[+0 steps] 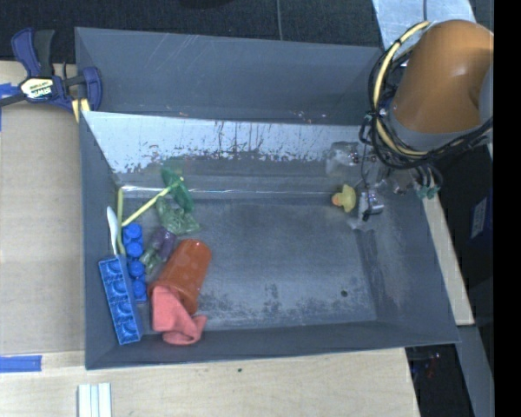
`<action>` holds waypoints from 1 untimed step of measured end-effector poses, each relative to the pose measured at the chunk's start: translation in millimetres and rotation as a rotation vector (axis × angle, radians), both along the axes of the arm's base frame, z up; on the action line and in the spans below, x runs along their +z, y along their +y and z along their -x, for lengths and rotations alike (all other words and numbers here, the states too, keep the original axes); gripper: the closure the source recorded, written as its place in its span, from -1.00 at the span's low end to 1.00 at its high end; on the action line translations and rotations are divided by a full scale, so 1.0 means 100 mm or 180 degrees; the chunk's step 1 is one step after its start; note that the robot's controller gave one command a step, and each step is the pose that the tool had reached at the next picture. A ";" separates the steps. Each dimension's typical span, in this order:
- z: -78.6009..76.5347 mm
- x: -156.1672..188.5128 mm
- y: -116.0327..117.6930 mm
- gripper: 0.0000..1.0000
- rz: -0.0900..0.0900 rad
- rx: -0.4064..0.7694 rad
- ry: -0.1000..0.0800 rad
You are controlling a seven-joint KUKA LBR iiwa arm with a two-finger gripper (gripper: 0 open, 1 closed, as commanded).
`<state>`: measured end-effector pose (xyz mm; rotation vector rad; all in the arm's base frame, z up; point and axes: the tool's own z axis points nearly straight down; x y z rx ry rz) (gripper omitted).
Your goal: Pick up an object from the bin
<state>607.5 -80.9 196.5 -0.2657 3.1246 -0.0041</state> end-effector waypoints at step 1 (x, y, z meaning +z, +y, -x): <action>-0.09 -0.06 0.39 -1.00 -0.0003 0.0146 -0.0010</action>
Offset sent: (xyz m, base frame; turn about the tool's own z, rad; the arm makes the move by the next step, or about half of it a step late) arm 0.0052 0.1201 -0.0442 -0.3294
